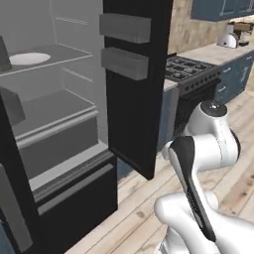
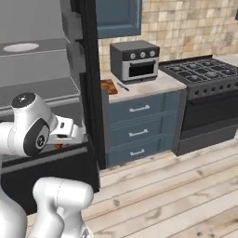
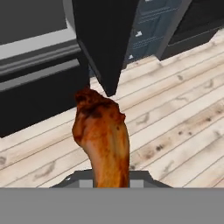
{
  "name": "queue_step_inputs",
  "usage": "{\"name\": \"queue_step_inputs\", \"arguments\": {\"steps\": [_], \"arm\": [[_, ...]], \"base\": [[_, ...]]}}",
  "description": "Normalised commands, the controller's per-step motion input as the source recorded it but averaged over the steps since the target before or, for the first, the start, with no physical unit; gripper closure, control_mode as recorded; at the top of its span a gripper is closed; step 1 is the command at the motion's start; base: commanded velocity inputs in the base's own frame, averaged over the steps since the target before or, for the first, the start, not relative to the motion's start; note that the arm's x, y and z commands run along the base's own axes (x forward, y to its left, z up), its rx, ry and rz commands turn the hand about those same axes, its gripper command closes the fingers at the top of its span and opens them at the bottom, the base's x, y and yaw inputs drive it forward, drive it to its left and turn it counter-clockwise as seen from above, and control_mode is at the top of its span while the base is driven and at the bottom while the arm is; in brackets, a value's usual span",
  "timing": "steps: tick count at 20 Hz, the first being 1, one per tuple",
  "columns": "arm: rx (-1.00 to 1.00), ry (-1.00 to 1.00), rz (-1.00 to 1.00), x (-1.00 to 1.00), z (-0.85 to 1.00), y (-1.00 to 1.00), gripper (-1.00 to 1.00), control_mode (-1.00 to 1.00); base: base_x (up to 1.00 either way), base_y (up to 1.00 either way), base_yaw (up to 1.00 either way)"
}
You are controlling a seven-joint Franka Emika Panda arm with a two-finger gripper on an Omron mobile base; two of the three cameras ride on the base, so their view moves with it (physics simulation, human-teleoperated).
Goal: Retrieve the chicken drumstick from the fridge and place it on the cutting board.
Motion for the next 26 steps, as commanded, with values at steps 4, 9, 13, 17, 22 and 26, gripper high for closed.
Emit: {"name": "queue_step_inputs", "arguments": {"steps": [4,9,13,17,22,26], "arm": [[0.0,0.0,0.0,0.0,0.0,0.0,1.0,1.0],[0.0,0.0,0.0,0.0,0.0,0.0,1.0,1.0],[0.0,0.0,0.0,0.0,0.0,0.0,1.0,1.0],[0.0,0.0,0.0,0.0,0.0,0.0,1.0,1.0],[0.0,0.0,0.0,0.0,0.0,0.0,1.0,1.0],[0.0,0.0,0.0,0.0,0.0,0.0,1.0,1.0]], "base": [[0.0,-0.48,-0.74],[0.0,-0.54,-0.67],[0.0,-0.5,-0.63],[0.01,-0.54,-0.57],[0.06,-0.51,-0.59],[0.08,-0.42,-0.61]]}}
